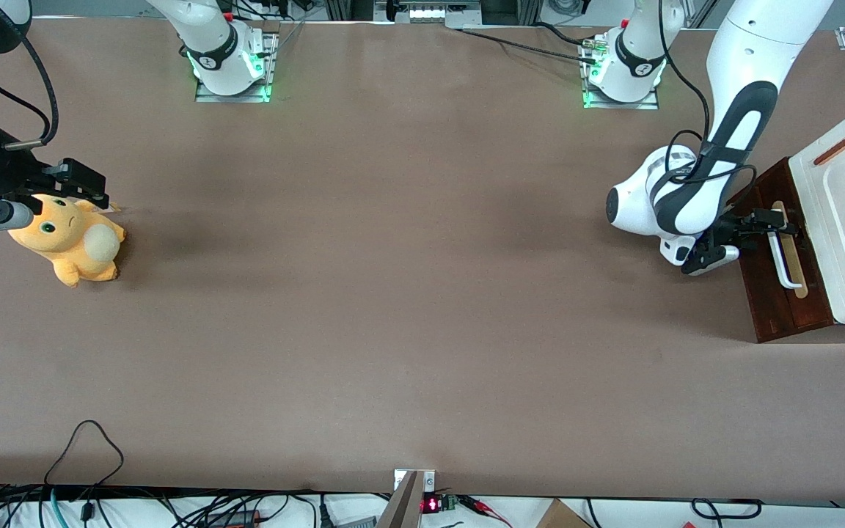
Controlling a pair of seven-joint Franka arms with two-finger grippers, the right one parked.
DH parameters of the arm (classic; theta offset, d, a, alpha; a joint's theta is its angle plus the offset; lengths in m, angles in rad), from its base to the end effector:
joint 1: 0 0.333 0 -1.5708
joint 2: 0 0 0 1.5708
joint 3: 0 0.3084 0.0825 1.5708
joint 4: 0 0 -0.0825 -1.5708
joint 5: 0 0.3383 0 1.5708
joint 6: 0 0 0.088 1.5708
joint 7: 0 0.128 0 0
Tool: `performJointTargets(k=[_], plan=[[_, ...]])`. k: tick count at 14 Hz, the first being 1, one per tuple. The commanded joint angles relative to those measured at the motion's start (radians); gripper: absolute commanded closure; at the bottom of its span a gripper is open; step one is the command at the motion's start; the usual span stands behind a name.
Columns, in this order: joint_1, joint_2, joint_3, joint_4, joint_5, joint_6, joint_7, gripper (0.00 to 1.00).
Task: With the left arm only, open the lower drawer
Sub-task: 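Close the left gripper around the white bar handle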
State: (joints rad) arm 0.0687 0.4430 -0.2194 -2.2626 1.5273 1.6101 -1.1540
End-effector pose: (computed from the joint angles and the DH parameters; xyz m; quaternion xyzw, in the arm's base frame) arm 0.4706 0.0528 0.2111 -0.7567 0.0306 -0.0438 0.6516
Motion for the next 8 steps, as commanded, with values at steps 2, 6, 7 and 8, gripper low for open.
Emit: performJointTargets(k=[2, 6, 7, 8], plan=[[-0.015, 0.008, 0.012, -0.006, 0.025, -0.013, -0.019, 0.36], [-0.015, 0.011, 0.035, -0.006, 0.039, -0.012, -0.019, 0.37], [-0.015, 0.019, 0.044, -0.006, 0.062, -0.010, -0.021, 0.39], [-0.015, 0.022, 0.055, -0.006, 0.070, -0.007, -0.026, 0.41]])
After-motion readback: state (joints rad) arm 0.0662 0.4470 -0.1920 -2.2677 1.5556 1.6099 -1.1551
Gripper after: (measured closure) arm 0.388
